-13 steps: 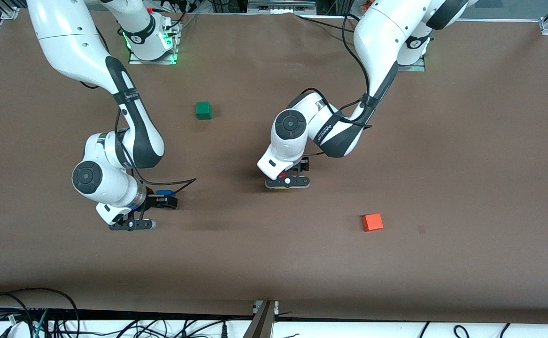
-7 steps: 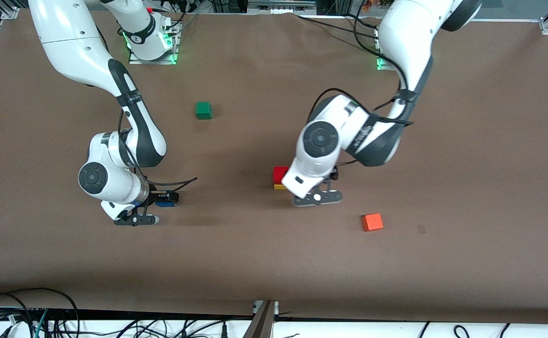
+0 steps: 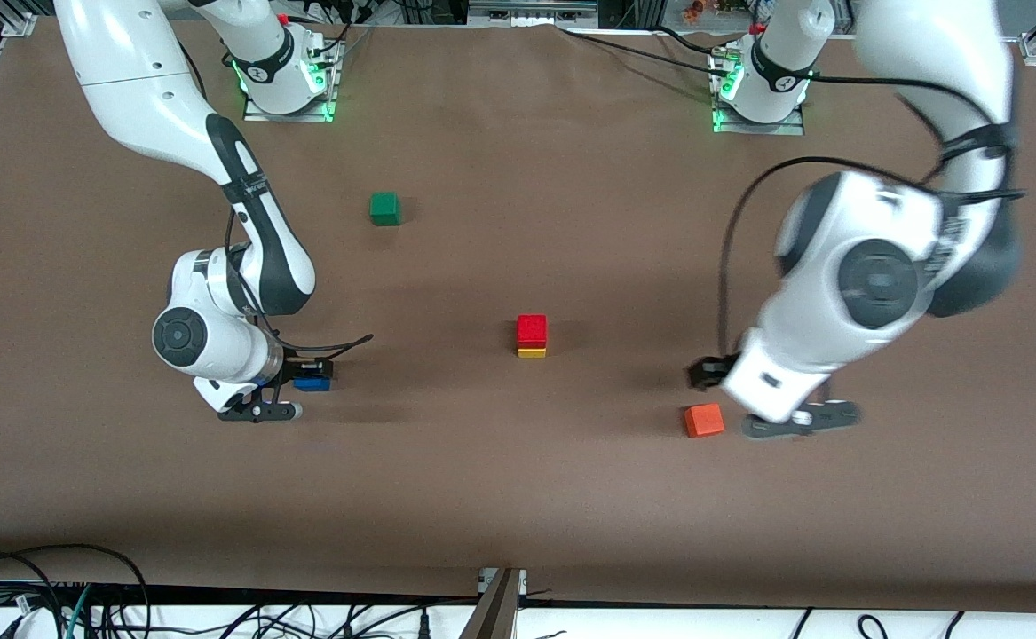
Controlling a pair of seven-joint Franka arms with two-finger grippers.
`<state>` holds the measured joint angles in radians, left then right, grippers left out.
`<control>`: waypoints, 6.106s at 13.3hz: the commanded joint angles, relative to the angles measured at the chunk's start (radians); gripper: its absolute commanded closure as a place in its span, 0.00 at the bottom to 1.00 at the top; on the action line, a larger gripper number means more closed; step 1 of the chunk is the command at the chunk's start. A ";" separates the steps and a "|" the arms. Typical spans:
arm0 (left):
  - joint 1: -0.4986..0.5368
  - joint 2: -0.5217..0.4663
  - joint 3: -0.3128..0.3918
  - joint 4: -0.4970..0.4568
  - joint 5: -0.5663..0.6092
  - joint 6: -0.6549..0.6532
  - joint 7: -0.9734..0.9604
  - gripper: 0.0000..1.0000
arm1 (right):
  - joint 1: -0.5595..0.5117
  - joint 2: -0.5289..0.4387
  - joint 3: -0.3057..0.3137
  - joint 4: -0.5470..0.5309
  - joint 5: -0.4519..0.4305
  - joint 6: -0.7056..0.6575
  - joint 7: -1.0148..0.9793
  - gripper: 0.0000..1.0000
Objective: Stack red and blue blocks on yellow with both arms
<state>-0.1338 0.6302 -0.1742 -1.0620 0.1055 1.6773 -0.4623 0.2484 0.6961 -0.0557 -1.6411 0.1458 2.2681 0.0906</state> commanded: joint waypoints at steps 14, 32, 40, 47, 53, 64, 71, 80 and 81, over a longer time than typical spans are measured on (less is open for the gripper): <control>0.295 -0.528 0.001 -0.466 -0.078 -0.149 0.313 0.00 | 0.408 0.029 -0.001 0.477 0.012 -0.295 0.506 0.48; 0.307 -0.497 -0.005 -0.446 -0.105 -0.153 0.318 0.00 | 0.545 0.128 -0.007 0.517 -0.066 -0.200 0.627 0.47; 0.309 -0.497 -0.005 -0.447 -0.105 -0.153 0.318 0.00 | 0.545 0.155 -0.007 0.517 -0.068 -0.151 0.629 0.45; 0.307 -0.497 -0.005 -0.447 -0.105 -0.153 0.318 0.00 | 0.535 0.128 -0.015 0.517 -0.063 -0.180 0.633 0.00; 0.307 -0.497 -0.005 -0.446 -0.105 -0.153 0.318 0.00 | 0.289 -0.099 -0.016 0.477 -0.035 -0.357 0.609 0.00; 0.307 -0.495 -0.005 -0.443 -0.105 -0.153 0.349 0.00 | 0.124 -0.587 -0.213 0.078 0.038 -0.636 0.170 0.00; 0.307 -0.489 -0.005 -0.434 -0.105 -0.153 0.353 0.00 | 0.124 -0.656 -0.219 0.000 -0.018 -0.634 0.162 0.00; 0.307 -0.488 -0.004 -0.432 -0.105 -0.153 0.352 0.00 | 0.124 -0.664 -0.263 0.001 -0.031 -0.645 0.052 0.00; 0.307 -0.488 -0.002 -0.432 -0.105 -0.153 0.353 0.00 | 0.118 -0.664 -0.262 0.003 -0.040 -0.647 0.040 0.00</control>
<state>0.1636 0.1376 -0.1743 -1.5088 0.0195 1.5260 -0.1313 0.3653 0.0673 -0.3170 -1.6078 0.1316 1.6231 0.1550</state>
